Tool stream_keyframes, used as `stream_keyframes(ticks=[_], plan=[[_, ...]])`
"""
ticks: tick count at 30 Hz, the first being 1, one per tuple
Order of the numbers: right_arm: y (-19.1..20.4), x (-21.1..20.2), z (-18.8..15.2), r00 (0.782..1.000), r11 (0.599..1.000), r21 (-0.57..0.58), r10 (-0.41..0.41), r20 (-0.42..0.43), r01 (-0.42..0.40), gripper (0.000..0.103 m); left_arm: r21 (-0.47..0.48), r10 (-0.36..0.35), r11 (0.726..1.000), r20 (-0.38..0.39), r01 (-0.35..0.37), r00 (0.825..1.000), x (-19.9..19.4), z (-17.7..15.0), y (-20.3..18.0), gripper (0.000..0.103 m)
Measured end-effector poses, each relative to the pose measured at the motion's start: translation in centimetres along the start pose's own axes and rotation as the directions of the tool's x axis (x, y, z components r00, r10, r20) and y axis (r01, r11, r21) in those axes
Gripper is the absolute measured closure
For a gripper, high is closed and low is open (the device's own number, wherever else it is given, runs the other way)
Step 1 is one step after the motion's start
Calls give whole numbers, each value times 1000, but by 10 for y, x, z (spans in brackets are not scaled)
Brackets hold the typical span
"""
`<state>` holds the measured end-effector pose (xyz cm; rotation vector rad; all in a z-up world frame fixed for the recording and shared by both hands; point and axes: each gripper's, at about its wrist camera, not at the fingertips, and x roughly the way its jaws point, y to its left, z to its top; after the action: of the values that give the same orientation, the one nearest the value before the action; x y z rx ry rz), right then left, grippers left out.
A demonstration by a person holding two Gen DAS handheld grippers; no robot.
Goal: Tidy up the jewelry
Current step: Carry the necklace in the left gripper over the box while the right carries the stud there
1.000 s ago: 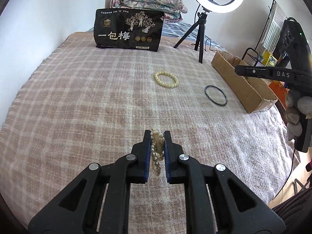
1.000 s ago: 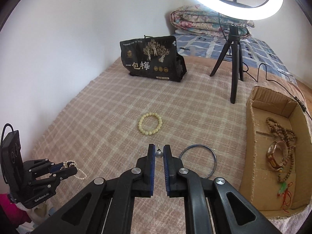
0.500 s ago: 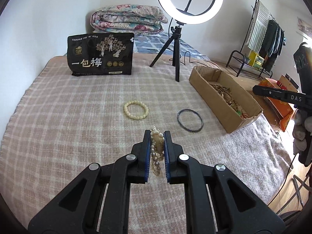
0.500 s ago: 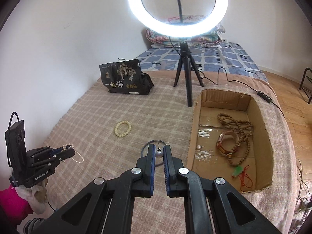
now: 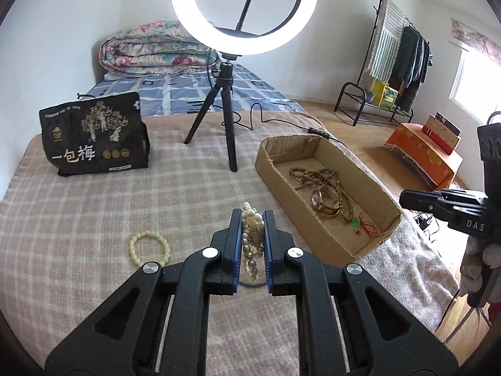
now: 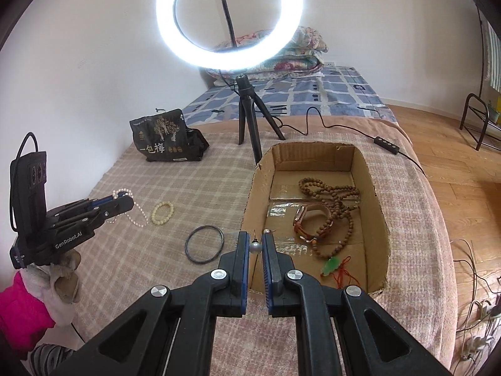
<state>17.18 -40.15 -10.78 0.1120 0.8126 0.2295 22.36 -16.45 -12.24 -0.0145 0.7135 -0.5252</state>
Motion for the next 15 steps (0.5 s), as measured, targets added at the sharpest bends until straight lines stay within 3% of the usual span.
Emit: stream_keyframes(ticks=[15], plan=[[-23, 27, -5, 1000, 1000, 15, -18, -19, 18, 97, 23, -87, 996, -32, 87, 996, 85, 50, -42, 93]])
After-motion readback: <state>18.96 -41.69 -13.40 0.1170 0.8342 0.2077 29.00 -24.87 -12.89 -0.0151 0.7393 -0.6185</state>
